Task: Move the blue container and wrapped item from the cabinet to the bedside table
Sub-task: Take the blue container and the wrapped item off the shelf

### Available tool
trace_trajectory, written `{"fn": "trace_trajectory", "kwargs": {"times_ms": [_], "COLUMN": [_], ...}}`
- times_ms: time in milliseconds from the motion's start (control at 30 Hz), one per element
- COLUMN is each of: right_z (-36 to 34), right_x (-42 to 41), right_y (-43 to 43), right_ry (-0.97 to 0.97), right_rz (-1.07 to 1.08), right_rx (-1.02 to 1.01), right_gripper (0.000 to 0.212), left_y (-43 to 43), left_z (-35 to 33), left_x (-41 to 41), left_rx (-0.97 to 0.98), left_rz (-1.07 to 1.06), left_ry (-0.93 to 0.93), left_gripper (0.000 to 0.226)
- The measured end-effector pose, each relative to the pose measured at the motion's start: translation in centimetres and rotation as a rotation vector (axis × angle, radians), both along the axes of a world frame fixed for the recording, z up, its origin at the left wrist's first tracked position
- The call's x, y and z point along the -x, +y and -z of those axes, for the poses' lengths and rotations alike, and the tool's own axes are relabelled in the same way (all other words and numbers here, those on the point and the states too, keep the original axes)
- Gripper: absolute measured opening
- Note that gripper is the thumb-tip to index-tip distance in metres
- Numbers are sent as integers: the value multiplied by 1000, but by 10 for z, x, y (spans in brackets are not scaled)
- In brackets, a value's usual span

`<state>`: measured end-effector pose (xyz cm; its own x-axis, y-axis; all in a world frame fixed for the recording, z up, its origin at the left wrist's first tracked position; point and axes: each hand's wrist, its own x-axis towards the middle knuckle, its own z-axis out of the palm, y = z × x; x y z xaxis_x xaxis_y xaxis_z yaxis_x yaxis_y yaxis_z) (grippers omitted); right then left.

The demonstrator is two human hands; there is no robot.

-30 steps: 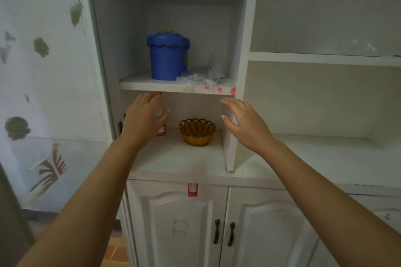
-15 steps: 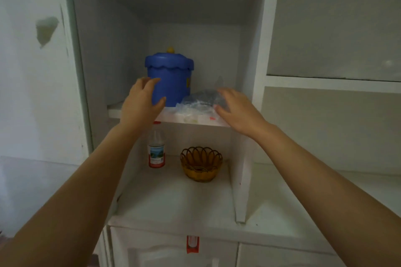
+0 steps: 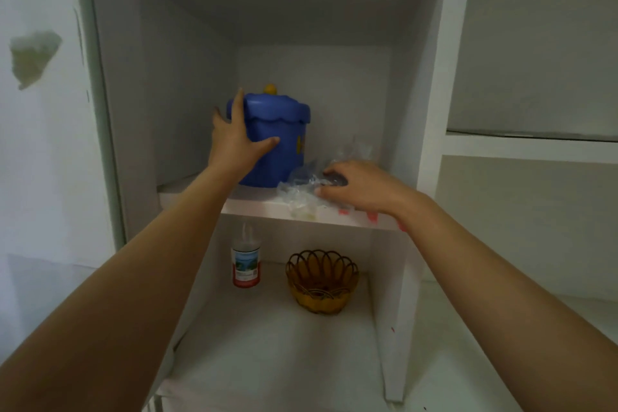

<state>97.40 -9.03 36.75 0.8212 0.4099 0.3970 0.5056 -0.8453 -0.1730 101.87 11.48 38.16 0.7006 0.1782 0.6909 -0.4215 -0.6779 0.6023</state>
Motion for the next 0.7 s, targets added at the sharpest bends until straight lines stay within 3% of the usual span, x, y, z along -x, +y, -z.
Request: {"fn": "trace_trajectory", "kwargs": {"times_ms": [400, 700], "right_z": [9, 12], "right_x": [-14, -4], "right_y": [1, 3], "right_ry": [-48, -85], "right_rz": [-1, -15], "right_rx": [-52, -180], "right_gripper": [47, 40], "left_y": [-13, -12], "left_z": [0, 2], "left_x": [-25, -26], "left_rx": [179, 212], "left_rz": [86, 94], "left_ry": [-40, -81], "left_gripper": [110, 104]}}
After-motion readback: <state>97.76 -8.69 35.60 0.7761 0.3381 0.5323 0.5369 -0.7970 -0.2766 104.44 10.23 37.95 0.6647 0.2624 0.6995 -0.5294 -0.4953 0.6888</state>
